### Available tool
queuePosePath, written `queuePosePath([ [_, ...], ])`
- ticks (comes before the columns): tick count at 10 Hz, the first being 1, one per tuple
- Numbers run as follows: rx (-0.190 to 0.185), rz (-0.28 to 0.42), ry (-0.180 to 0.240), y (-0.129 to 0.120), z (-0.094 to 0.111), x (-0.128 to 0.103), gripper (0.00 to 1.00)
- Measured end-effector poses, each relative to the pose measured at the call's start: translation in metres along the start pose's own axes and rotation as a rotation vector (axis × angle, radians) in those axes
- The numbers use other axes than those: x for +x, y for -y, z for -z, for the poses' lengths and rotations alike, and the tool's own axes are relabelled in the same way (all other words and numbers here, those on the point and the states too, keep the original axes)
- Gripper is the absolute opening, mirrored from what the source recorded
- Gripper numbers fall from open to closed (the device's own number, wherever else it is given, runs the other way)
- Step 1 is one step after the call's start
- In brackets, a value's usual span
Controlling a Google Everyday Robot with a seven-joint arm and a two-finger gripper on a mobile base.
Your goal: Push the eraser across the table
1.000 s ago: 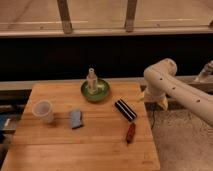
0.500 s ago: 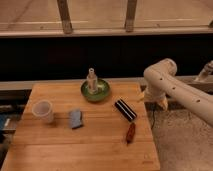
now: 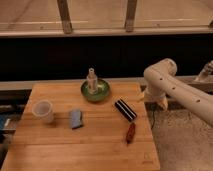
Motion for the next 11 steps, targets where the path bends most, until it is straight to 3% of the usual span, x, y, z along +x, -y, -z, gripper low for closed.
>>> queuePosePath([
  [2,0.000,0.000,0.000,0.000,0.000,0.000,0.72],
  [7,0.000,0.000,-0.001,0.000,0.000,0.000,0.22],
  [8,0.000,0.001,-0.001,0.000,0.000,0.000,0.17],
  [9,0.026,0.071,0.089,-0.006,0.010,-0.007,0.00],
  [10,0.034,0.148,0.190,-0.016,0.017,-0.019,0.00],
  [11,0.045,0.219,0.247,-0.027,0.017,-0.029,0.00],
])
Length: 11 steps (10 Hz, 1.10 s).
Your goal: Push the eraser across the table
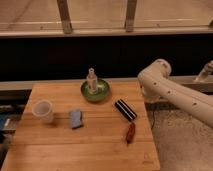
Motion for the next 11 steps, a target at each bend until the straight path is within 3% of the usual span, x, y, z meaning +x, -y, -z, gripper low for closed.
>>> queuePosePath([
  [2,-0.011,0.109,0.016,-0.029,-0.005,-0.013,0.00],
  [5,-0.025,0.204,-0.024,-0.052,-0.021,-0.016,0.00],
  [8,-0.026,0.204,-0.081,-0.055,-0.033,-0.020,0.00],
  [11,-0.025,0.203,-0.082,-0.054,-0.033,-0.020,0.00],
])
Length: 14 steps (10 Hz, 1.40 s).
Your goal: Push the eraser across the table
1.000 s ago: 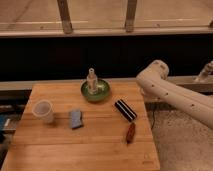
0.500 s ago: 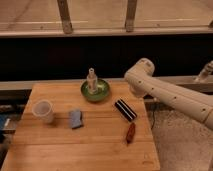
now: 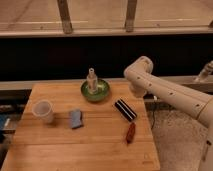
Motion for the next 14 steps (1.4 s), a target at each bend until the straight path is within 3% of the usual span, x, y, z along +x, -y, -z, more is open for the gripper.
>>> queuePosePath([
  [3,-0.006,-0.020,-0.008,0.006,-0.015,0.001,0.00],
  [6,-0.009,-0.033,-0.036,0.005,-0.064,0.008,0.00],
  [9,-0.024,-0.017,-0.075,-0.004,-0.098,0.007,0.00],
  [12,-0.060,-0.022,-0.118,-0.007,-0.112,0.010,0.00],
  [14,-0.073,0.011,-0.146,-0.018,-0.111,0.018,0.00],
])
